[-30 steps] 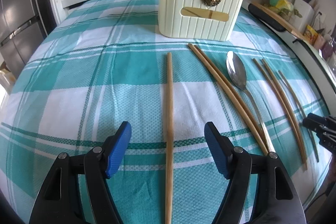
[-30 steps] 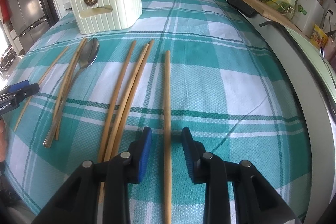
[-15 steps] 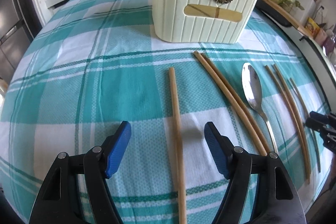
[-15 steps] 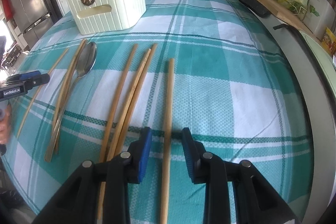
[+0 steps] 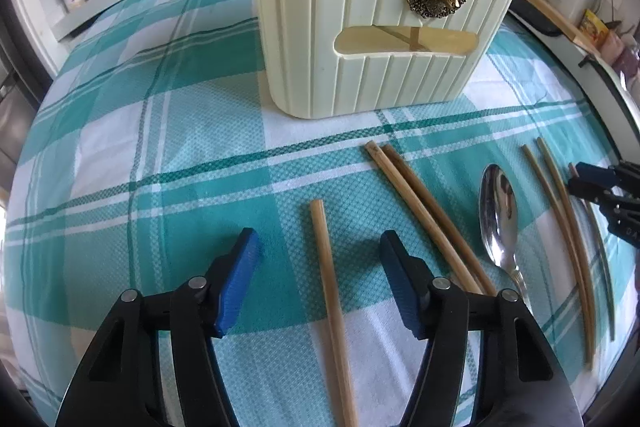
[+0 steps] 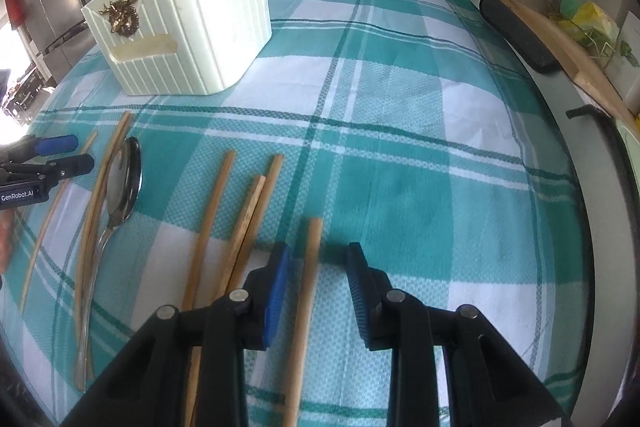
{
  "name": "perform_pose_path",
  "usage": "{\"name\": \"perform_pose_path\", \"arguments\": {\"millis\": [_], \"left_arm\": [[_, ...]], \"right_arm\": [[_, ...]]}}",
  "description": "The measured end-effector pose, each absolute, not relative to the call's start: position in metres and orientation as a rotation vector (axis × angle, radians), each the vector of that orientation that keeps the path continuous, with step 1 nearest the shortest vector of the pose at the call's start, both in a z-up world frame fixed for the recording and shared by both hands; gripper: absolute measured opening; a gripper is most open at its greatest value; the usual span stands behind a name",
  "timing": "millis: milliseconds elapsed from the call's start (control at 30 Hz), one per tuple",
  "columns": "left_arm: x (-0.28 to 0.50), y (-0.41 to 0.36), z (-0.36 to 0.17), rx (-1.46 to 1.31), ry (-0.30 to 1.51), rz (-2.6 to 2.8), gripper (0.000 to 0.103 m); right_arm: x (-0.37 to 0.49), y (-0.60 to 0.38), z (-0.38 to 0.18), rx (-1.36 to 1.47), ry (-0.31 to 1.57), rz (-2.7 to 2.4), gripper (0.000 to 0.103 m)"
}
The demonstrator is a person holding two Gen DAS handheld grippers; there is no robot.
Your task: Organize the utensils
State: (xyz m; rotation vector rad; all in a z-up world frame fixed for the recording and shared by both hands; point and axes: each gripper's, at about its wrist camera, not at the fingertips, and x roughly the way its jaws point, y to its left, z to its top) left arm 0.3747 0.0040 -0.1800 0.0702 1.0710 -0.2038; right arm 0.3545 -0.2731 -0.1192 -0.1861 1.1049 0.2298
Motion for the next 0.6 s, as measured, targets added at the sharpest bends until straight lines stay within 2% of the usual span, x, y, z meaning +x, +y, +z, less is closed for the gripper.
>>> {"name": "perform_pose_path", "arguments": {"millis": [133,200,300,467,600], "left_arm": [[0.384,0.004,-0.178,0.071,1.078,-0.208,0.046],[0.385,0.004,-0.177,0.064,1.078,-0.209,0.035],[0.388,0.002,-0.177,0.055,1.075,-0.213,0.006],[0.385,0.0,-0.168,0.031,1.054,-0.217,0.005],[0.368,0.006,-0.135,0.019,0.972,-0.215,0.005]], "right_arm": [[0.365,-0.268,-0.122,-0.182,1.104,0.217,0.029],[0.368,-0.267,-0.122,-0.184,1.102,0.21,0.023],[0.37,-0.265,-0.123,-0.185,1.1,0.204,0.008],[0.374,-0.271,-0.118,-0.112,1.078,0.212,0.007],[0.367,-0.284,-0.086,-0.021,1.008,0.23,0.007]]}}
